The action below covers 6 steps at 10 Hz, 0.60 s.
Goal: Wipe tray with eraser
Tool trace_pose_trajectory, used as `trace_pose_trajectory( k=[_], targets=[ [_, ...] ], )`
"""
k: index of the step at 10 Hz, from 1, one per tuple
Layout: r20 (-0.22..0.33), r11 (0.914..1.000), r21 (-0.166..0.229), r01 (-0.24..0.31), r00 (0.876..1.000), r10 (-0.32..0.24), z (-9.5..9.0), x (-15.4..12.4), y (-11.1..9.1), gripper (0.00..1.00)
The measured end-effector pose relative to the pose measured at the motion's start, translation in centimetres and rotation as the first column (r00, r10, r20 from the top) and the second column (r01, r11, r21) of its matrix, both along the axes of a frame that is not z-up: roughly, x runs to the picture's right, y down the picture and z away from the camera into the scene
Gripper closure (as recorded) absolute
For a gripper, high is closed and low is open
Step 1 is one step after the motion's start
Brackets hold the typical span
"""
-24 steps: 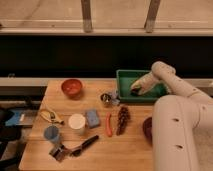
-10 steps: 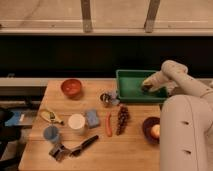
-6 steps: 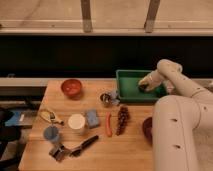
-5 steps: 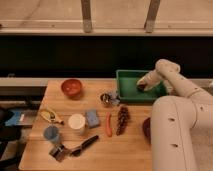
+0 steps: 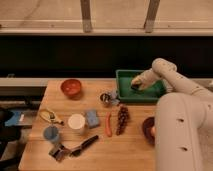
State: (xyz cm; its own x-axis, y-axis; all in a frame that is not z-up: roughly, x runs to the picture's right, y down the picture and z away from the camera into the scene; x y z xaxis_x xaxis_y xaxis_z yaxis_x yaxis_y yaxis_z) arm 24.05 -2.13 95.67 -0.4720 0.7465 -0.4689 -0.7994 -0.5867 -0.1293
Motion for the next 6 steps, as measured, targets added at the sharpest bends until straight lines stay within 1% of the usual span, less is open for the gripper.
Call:
trace_pose_trajectory(
  k=[1,2,3,4,6],
  targets=[
    [0.021,0.9998,-0.003,0.022,1.0,-0.022,-1.3,-0.7,0.7,1.0],
    [0.032,0.9994,-0.012,0.032,0.999,-0.032,-1.8,-0.9,1.3,1.0],
    [0.029,0.999,-0.024,0.037,0.999,-0.036,-2.2,-0.4,1.9,1.0],
    [0.006,0.9984,-0.039,0.041,0.999,-0.041,-2.3,0.9,2.6,1.0],
    [-0.048,0.9981,-0.06,0.018,0.999,-0.021,-2.3,3.5,3.2,1.0]
  ],
)
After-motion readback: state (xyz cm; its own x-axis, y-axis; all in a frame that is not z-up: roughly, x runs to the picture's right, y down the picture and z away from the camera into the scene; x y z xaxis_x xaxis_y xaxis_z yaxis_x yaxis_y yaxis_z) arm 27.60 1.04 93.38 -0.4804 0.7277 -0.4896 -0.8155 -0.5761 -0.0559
